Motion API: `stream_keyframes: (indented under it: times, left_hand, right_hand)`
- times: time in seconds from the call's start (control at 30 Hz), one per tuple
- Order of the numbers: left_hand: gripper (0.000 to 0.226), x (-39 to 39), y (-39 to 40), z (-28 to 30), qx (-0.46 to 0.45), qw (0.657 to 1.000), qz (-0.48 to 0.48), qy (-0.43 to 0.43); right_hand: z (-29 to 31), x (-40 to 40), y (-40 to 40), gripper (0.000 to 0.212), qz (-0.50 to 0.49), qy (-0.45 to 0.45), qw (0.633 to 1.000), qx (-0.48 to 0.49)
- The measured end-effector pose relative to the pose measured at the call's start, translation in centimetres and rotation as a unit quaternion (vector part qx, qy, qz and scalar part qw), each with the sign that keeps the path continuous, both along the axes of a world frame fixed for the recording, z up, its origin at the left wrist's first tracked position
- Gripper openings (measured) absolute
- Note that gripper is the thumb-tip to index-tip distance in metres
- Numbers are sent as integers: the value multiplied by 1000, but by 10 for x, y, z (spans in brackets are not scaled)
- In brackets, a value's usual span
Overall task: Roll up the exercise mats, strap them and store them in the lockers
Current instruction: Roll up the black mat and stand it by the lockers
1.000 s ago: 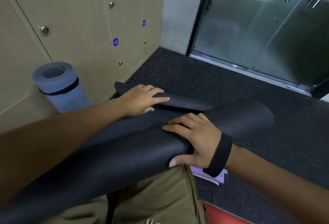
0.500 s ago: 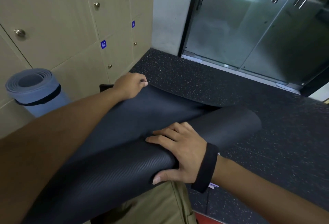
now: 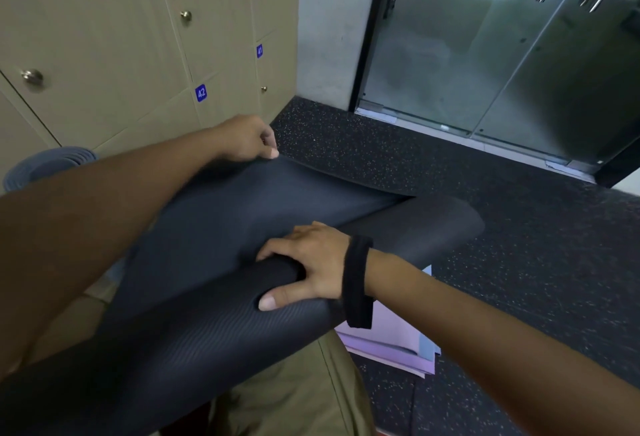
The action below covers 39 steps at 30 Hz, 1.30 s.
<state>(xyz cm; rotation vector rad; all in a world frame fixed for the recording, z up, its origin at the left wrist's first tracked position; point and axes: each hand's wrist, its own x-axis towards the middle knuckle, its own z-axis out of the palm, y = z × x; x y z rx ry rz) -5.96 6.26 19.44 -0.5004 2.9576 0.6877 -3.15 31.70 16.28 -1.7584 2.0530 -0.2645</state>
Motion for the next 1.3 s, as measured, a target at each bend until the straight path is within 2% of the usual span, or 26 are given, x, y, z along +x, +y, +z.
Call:
stream_keyframes:
  times: [0.23,0.37,0.43,0.5,0.6,0.67,0.73,0.8,0.9,1.0,1.13,1.2,1.23,1.3]
  left_hand:
    - [1,75,16,1,94,989,12,114]
    - [4,148,48,4,16,980,20,195]
    - [10,185,69,8,39,983,0,179]
    - [26,214,88,10,53,993,-13,103]
    - [77,242,101,3,8,999,-38,-9]
    - [112,252,106,-2,-15,997,-46,-54]
    - [130,255,112,-3,-58,992,-71,-86]
    - [121,253,117,-1,-78,989,-91,-88]
    - [96,250,112,1,-47,992,-99,-66]
    - [79,245,97,1,36,993,-93,-62]
    - [51,239,77,-1,198,977,-64,-52]
    - [50,237,69,0,232,969,-54,-58]
    - [56,238,65,0,223,971,-51,-64]
    - [71,242,64,3,150,985,-46,-69]
  right_hand:
    - [-6,-11,-3,79,-22,-30,999,28]
    - [-5,-13,-4,80,-31,-40,997,56]
    - [-2,-14,-5,78,-38,-57,995,69]
    - [1,-13,-5,76,-49,-74,993,75]
    - [4,-10,-4,77,-55,-84,992,78]
    - [10,-6,-1,73,-51,-87,992,80]
    - [15,-3,3,66,-56,-90,992,73]
    - [15,-1,10,64,-66,-72,994,51]
    - [11,6,25,79,-38,43,997,-53]
    - [4,18,41,87,-5,140,982,-128]
    - [-7,30,43,95,-15,177,973,-147]
    - [-5,26,35,94,-9,175,974,-141]
    - [-2,23,29,94,-3,167,978,-126]
    - [4,16,18,94,6,153,984,-87]
